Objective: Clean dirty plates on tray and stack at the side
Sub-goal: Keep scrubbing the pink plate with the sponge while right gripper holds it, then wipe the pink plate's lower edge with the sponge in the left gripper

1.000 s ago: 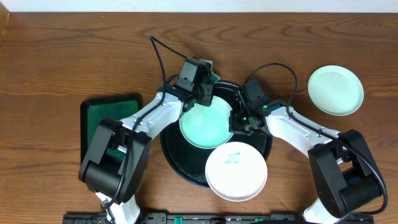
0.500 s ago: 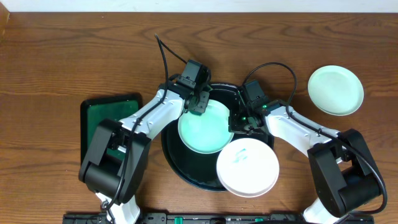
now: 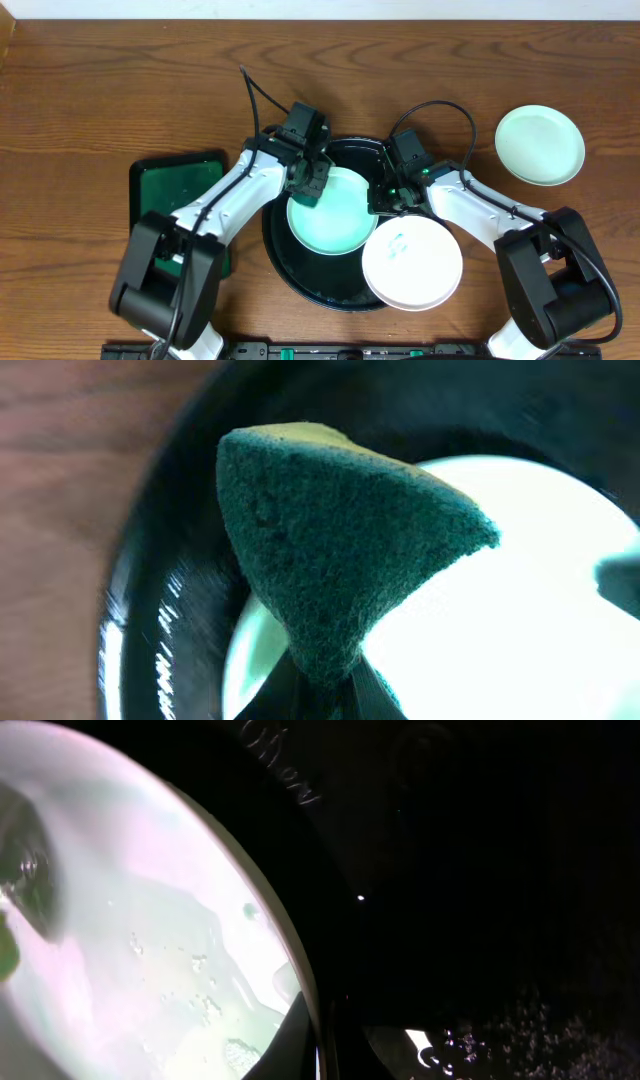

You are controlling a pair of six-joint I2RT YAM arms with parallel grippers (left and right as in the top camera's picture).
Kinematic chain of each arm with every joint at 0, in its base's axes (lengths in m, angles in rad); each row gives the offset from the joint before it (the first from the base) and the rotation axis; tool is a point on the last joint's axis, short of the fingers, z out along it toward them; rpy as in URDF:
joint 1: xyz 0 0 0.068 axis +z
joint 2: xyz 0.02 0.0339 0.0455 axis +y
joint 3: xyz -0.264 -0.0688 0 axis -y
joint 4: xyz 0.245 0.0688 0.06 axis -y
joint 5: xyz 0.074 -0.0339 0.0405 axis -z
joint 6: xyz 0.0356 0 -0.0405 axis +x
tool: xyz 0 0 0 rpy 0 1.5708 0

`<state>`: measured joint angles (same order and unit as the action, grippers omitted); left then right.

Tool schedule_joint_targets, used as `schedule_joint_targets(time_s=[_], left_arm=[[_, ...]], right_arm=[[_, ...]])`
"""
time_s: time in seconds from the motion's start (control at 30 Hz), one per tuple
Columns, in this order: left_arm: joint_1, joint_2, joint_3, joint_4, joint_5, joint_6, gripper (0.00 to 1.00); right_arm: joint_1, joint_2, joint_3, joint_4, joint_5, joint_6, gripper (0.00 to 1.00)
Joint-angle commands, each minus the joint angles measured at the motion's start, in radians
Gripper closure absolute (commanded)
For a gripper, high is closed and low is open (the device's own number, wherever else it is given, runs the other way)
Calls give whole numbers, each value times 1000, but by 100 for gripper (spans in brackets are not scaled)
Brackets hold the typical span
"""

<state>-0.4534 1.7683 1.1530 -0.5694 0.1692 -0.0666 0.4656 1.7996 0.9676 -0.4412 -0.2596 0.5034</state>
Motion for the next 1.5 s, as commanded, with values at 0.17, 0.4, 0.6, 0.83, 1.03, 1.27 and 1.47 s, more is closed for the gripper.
schedule_joint_targets(time_s=[0.17, 0.4, 0.6, 0.83, 1.03, 1.27, 1.47], left_arm=[[3, -89, -6, -64, 294, -13, 93], [0, -55, -64, -66, 357, -136, 93], [-2, -21, -103, 19, 464, -227, 93], [-26, 40, -104, 83, 590, -333, 93], [-56, 80, -105, 85, 590, -366, 92], [-67, 165, -105, 108, 528, -366, 93], [-51, 206, -105, 107, 349, -365, 93]], right_arm=[[-9, 40, -29, -20, 45, -8, 99], [-8, 40, -29, -16, 45, -7, 99], [-9, 40, -29, -15, 45, -7, 99], [-8, 40, -29, -19, 45, -7, 99], [-9, 40, -29, -19, 45, -7, 99], [-9, 40, -29, -20, 45, -7, 99], [-9, 40, -29, -32, 45, -8, 99]])
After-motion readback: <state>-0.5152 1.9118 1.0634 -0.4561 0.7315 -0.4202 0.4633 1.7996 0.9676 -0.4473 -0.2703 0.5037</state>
